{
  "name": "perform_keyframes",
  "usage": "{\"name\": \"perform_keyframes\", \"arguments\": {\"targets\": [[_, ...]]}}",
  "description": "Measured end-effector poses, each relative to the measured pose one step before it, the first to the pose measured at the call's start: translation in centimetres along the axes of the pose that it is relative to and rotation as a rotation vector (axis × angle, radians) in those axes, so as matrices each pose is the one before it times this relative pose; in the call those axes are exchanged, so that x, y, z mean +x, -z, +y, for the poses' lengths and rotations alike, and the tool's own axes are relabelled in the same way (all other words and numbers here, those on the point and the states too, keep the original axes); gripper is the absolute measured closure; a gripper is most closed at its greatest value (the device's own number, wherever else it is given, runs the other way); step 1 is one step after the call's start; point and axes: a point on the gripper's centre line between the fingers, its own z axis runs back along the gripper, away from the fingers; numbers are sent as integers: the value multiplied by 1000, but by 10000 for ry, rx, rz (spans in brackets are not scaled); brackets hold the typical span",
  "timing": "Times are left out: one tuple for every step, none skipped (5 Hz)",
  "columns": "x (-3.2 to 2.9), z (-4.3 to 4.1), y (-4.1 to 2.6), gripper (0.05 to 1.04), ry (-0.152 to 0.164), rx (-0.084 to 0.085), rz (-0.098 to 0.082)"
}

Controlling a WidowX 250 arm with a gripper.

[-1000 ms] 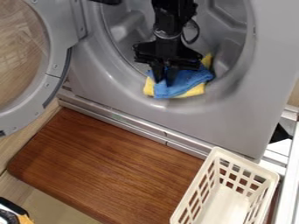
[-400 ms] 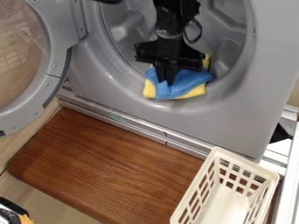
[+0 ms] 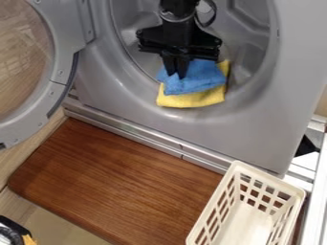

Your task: Remove the blue towel from the washer to the right edge of the table

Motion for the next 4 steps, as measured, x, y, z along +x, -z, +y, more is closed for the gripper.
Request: {"name": "perform_keyframes", "arguments": {"targets": [[-1620, 545, -1915, 1027, -216, -66, -200], [-3556, 28, -320, 1027, -3, -262, 299], [-3165, 615, -215, 1027, -197, -318, 86], [-3367, 466, 1507, 1027, 66, 44, 508]]}}
